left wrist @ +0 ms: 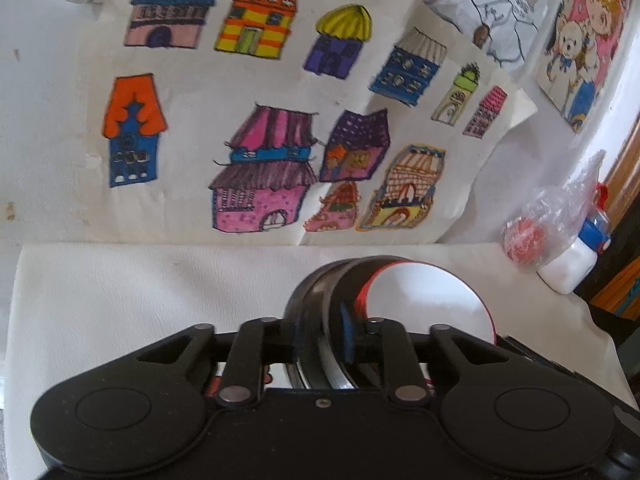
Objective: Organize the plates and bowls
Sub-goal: 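Open both grippers and withdraw them from the stacked dishes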
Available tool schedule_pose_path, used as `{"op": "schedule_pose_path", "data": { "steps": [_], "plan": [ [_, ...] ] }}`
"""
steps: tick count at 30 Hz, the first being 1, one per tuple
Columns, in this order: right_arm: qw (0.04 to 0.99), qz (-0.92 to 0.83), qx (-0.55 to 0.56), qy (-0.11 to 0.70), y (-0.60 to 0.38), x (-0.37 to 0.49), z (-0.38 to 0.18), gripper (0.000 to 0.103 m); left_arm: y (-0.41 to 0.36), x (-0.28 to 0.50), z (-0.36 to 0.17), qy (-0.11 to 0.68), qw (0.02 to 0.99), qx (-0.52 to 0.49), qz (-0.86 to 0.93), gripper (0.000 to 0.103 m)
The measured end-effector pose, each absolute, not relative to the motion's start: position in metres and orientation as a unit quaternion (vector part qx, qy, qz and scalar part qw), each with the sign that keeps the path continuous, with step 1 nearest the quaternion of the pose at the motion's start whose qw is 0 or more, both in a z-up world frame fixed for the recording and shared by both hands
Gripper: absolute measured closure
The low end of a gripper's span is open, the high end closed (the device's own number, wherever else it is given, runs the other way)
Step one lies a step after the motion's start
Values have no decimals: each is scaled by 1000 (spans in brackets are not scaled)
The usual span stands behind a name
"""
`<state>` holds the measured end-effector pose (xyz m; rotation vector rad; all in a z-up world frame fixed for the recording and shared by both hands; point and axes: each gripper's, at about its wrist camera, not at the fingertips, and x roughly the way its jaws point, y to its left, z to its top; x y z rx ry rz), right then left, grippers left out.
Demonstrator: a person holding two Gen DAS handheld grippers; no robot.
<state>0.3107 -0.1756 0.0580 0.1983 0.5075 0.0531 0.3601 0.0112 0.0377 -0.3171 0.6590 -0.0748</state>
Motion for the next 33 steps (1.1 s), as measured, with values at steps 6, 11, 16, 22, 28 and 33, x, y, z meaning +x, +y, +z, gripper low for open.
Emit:
{"op": "schedule_pose_path", "data": {
  "steps": [6,11,16,22,28,33],
  "plan": [
    [967,20,105,230,-184,287,67,42,20,341,51,294,941,-165,-33,47],
    [973,19,106,206,-188,256,78,29,21,314,65,264,952,-153,-34,34],
    [980,15,101,173,-190,220,92,17,23,281,77,238,960,-141,-35,26],
    [985,11,94,142,-189,181,106,6,24,238,87,202,971,-120,-30,8],
    [989,10,89,119,-188,145,112,0,26,197,90,176,978,-109,-30,1],
    [990,7,90,111,-188,120,110,0,25,171,88,170,980,-95,-30,1]
  ]
}}
